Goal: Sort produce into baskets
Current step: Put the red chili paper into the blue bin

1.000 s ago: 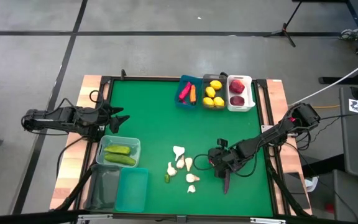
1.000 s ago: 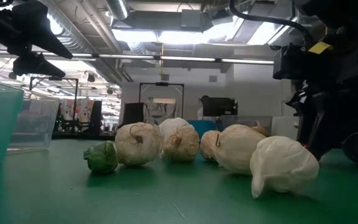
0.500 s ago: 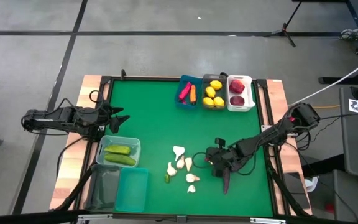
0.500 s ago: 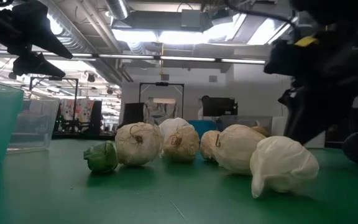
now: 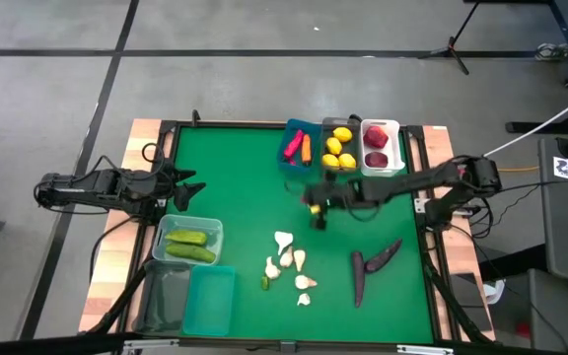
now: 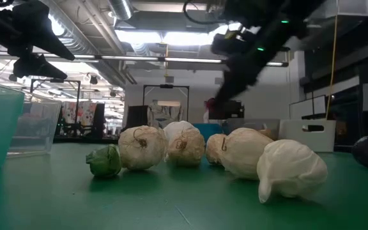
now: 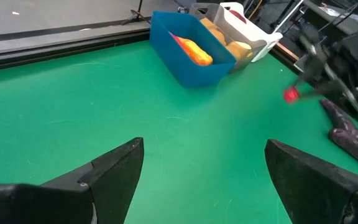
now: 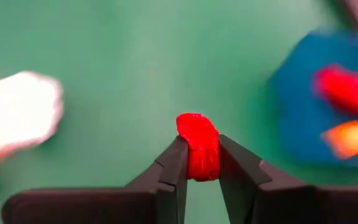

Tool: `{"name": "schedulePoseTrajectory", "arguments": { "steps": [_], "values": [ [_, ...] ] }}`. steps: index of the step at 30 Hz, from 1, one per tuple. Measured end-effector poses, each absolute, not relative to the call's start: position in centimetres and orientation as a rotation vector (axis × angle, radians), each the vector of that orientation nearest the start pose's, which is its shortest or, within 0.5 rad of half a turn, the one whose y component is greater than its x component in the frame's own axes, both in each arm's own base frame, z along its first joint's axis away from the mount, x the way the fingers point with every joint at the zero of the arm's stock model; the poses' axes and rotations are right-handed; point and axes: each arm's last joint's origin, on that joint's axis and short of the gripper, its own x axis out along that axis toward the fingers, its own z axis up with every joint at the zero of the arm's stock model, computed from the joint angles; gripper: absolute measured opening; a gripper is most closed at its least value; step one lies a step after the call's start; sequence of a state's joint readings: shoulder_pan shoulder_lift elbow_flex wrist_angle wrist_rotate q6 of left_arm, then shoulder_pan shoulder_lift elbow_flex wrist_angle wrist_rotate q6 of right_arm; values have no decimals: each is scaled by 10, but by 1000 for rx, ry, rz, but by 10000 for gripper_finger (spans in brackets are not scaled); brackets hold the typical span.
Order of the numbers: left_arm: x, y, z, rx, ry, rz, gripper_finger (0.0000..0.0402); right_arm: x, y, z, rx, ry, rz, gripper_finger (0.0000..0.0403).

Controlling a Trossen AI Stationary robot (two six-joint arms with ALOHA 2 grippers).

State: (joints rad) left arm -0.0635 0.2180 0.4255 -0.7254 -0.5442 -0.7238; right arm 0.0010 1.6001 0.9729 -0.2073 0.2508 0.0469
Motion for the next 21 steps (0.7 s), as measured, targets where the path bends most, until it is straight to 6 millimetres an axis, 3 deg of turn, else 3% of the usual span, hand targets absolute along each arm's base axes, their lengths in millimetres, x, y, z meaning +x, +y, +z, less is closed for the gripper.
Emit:
{"name": "schedulePoseTrajectory", "arguments": {
  "steps": [5,11,15,21],
  "values": [
    [71,10,224,-539,304,623,329,337,-61,236,-138,742,-350,76],
    [71,10,224,-538,304,623,329,336,-120,268,-82,599,-464,76],
    [71,10,224,-535,304,622,329,330,-142,269,-23,566,-482,76],
    [71,10,224,-535,304,622,329,318,-158,254,8,614,-524,76]
  ]
}}
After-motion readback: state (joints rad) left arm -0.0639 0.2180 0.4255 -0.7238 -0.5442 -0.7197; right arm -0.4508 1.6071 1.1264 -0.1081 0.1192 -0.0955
